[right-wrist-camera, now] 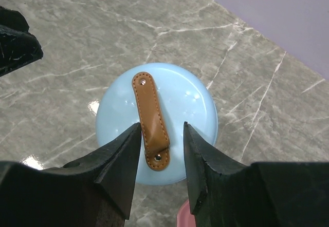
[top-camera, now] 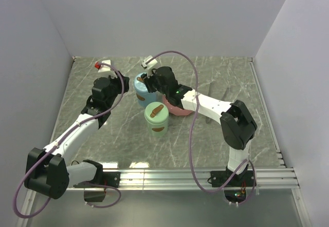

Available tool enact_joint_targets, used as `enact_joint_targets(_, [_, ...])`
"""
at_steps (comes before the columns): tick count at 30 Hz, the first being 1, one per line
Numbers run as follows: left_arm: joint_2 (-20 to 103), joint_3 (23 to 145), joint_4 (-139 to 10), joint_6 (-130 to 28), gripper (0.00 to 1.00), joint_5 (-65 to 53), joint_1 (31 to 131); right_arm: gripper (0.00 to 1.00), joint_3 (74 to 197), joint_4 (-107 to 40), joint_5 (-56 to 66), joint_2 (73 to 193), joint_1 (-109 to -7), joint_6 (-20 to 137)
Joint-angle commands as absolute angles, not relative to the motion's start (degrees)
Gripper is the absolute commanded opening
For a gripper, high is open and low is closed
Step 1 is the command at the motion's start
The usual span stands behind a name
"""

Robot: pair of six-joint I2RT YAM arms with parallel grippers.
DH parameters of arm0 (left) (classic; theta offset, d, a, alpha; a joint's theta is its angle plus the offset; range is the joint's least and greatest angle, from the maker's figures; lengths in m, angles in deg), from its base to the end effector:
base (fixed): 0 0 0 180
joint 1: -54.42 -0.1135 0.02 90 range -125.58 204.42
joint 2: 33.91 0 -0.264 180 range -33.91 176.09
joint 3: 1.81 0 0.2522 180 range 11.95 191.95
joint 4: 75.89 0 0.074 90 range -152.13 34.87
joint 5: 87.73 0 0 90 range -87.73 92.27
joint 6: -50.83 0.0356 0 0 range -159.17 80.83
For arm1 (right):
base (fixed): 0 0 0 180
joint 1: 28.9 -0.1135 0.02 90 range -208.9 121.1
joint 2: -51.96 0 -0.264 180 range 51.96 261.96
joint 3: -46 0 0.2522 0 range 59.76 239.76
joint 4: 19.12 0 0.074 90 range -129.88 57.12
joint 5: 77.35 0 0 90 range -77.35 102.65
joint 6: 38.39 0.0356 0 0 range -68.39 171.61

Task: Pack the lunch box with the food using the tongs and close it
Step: Move the lunch box

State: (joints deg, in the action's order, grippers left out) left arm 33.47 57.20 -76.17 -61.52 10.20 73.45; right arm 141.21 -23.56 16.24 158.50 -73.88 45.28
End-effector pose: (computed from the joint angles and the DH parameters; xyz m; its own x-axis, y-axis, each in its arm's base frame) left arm 0.2627 -0.0854 0.3051 -0.1967 -0.3305 -0.9231 0.1287 0.9246 -0.3585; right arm 0.3184 0.3150 0.2873 -0.1180 -0.2735 -0.9546 -0.6800 0.7228 -0.1230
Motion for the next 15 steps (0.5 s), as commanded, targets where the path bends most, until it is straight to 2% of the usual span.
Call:
enact_joint_targets(1, [32.54, 56.95, -79.18, -62.55, 0.39, 8.87, 72.97, 0.45, 143.08, -22.34, 16.6, 159.19, -74.17, 44.57])
enact_joint_targets(7, [32.98, 57.21, -79.01, -62.63, 0.39, 8.25, 72.7, 0.41, 144.22, -23.39, 14.32, 160.16, -74.43, 44.66])
enact_joint_targets(10, [32.89, 57.12, -79.01, -62.72, 0.39, 8.07, 72.7, 0.35, 144.92, -24.35, 13.7, 160.86, -74.43, 44.58])
enact_joint_targets(15, [32.63, 56.95, -79.36, -62.81, 0.39, 7.72, 72.61, 0.18, 145.36, -24.18, 14.31, 161.12, -74.43, 44.92])
